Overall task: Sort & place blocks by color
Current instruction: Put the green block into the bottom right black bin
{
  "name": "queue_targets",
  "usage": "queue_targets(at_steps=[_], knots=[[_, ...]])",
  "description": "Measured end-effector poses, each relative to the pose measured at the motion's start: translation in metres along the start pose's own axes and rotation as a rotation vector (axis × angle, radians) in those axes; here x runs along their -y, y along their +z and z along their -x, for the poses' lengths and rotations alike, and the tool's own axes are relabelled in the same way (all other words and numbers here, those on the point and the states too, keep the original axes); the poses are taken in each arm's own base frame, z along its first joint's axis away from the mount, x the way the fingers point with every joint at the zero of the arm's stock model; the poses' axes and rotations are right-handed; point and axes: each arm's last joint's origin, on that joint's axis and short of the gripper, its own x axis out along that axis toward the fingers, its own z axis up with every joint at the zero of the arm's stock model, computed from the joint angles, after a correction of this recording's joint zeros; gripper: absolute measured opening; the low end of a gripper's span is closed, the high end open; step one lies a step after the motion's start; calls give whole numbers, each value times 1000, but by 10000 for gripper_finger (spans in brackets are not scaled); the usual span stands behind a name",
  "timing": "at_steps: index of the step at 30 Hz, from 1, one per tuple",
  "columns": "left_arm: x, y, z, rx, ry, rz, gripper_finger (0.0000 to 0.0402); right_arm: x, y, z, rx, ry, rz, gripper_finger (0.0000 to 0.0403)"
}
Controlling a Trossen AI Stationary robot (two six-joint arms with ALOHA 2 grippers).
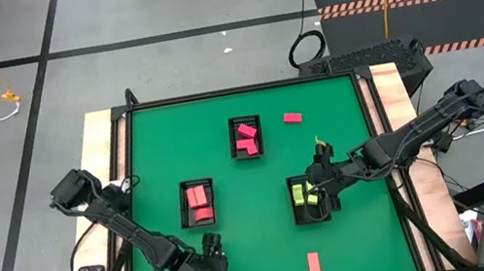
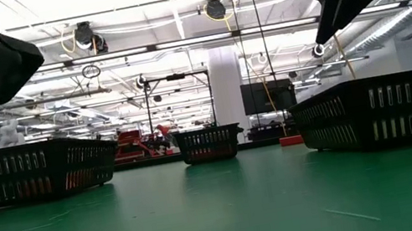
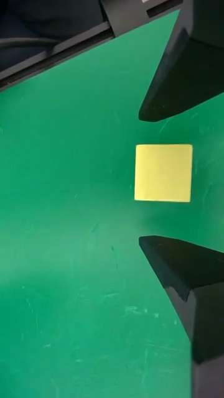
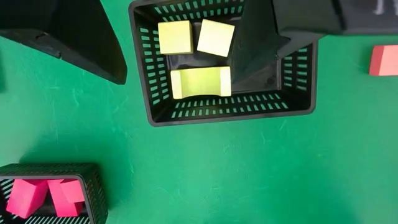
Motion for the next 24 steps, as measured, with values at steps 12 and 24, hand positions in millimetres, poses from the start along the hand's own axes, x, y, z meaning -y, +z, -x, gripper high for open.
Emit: queue_targets(at_steps=[12, 24], knots=[[0, -6, -19, -40, 1, 7, 283, 0, 0, 0, -2, 0, 1, 281], [-8, -5, -19, -56, 13, -57, 134, 0, 0, 0, 3, 2, 6, 281]])
